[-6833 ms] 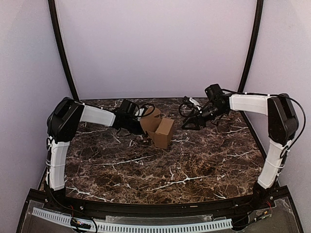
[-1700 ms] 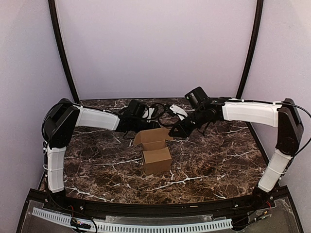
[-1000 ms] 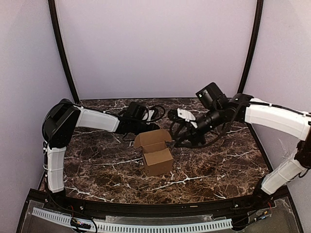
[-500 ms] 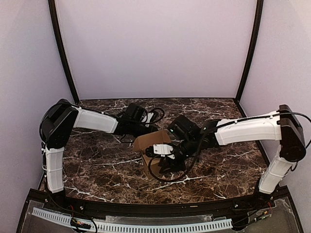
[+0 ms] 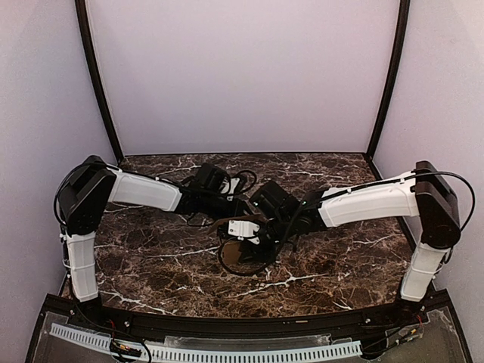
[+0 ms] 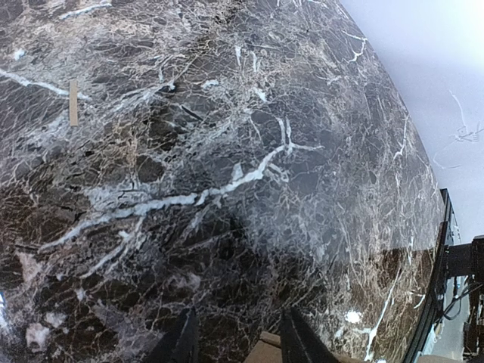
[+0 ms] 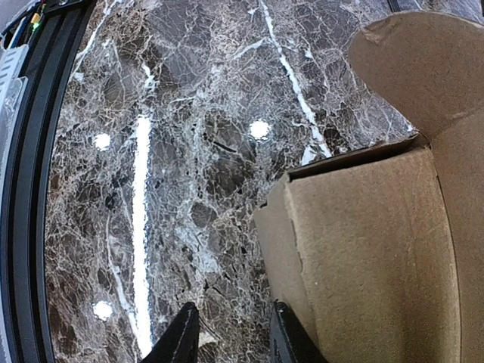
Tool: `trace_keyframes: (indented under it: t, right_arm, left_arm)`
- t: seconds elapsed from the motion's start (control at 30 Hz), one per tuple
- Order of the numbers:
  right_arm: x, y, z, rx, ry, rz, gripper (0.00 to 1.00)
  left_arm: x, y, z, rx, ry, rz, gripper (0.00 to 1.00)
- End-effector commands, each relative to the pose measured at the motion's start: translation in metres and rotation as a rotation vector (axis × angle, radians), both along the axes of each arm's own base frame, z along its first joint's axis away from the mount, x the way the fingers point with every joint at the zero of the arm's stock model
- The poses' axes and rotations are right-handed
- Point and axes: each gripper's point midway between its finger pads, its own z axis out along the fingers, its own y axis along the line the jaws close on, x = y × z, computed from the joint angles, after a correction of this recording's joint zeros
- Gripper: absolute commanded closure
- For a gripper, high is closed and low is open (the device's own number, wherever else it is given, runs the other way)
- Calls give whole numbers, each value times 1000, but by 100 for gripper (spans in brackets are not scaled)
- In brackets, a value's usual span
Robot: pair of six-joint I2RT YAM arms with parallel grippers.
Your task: Fold the paper box
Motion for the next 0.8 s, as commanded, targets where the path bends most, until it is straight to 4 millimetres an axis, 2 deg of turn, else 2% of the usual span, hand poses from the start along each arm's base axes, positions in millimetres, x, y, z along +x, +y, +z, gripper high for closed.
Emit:
trace_keyframes:
  t: [0.0, 0.13, 0.37, 0.63, 0.77]
  right_arm:
    - [18, 1, 5, 18, -65, -55, 68]
    - [12, -5, 6, 19, -68, -28, 67]
    - [-17, -15, 32, 69, -37, 102, 59]
    - [-23, -28, 37, 67, -33, 117, 56]
    - [-26, -36, 45, 78, -28, 135, 56]
  left_arm:
    - [-17, 1, 17, -11, -2, -17, 62]
    - [-14, 4, 24, 12, -30, -17, 61]
    - [1, 22, 36, 133, -120, 33, 55]
    - [7, 35, 34, 198, -149, 53, 53]
    - [9, 41, 32, 223, -151, 63, 53]
